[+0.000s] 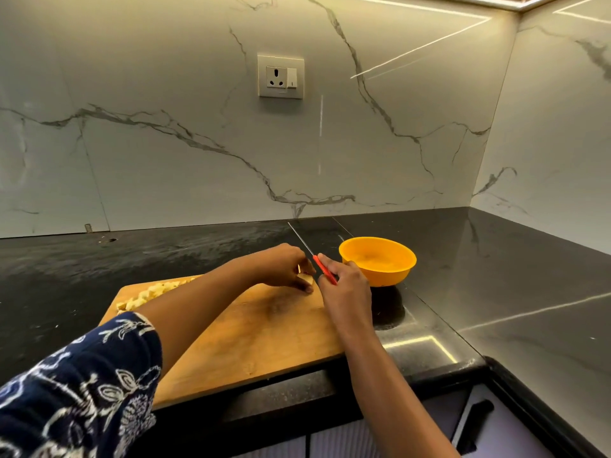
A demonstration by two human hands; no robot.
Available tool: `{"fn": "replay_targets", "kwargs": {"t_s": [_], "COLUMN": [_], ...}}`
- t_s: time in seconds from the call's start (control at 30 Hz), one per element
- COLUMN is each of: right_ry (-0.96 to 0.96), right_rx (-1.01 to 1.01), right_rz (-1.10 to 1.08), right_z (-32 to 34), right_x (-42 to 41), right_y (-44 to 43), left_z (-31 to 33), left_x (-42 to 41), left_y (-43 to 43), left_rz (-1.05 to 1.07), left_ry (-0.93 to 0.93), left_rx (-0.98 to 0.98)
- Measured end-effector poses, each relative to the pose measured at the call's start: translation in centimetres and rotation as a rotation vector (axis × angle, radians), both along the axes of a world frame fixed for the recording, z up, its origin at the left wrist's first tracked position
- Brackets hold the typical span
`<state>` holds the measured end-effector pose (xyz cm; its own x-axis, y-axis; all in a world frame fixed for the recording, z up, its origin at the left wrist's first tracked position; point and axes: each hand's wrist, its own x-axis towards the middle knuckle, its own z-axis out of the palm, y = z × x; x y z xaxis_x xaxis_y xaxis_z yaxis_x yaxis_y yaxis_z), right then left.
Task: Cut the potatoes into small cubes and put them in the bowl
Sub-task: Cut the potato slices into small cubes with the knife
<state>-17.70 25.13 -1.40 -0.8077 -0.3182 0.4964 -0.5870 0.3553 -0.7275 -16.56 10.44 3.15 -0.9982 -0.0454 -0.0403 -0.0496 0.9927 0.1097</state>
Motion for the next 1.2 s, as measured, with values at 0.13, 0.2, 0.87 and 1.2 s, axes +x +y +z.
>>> {"fn": "replay_targets", "kwargs": {"t_s": [0.13, 0.2, 0.87, 1.2], "right_ry": [0.004, -0.002, -0.051, -0.029], "right_rx": [-0.004, -0.014, 0.009, 0.036], "right_rz": [0.002, 0.002, -0.058, -0.058], "right_z": [0.0, 0.0, 0.1, -0.1], "right_x": [0.0, 0.0, 0.9, 0.9], "right_y": [-0.1, -0.1, -0.5, -0.7], "left_z": [0.1, 0.4, -0.1, -1.2], "left_x": [0.3, 0.7, 12.7, 14.6], "left_y": [-0.4, -0.7, -4.9, -5.4], "left_rz": [-0.023, -0.024, -0.123, 0.051], "left_ry": [0.051, 0.126, 0.002, 0.224], "left_rx": [0.0, 0.051, 0.336, 0.248]}}
